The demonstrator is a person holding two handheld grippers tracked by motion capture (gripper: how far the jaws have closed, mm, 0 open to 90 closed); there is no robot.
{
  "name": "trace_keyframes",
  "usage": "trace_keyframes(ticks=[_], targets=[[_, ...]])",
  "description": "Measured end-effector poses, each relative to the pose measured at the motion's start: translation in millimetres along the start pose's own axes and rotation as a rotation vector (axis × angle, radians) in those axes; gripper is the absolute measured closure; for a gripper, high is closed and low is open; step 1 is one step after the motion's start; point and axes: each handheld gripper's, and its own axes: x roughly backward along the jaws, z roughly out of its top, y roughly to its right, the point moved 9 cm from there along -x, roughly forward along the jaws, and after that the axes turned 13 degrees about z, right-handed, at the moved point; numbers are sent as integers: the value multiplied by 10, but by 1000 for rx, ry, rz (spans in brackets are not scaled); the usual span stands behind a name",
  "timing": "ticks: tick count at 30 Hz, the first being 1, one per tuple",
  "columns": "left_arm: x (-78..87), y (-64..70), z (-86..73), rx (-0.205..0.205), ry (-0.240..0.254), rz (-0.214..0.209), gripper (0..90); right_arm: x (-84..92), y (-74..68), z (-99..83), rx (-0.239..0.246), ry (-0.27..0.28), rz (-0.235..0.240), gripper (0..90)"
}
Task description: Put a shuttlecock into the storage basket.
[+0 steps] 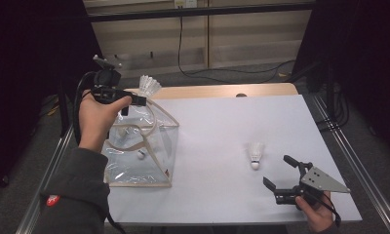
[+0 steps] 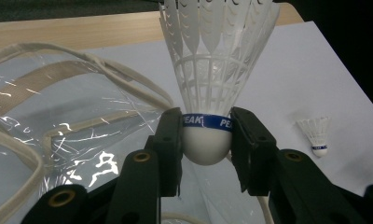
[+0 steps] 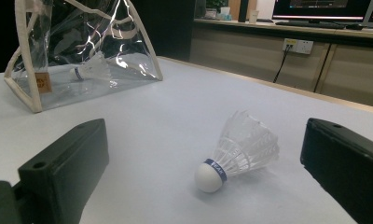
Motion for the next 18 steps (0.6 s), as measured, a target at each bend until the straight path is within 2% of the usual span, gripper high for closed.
trace_keyframes(ticks=[18], targets=[[-5, -149, -22, 31, 4, 27, 653, 2, 4, 1, 2, 1, -1, 7]])
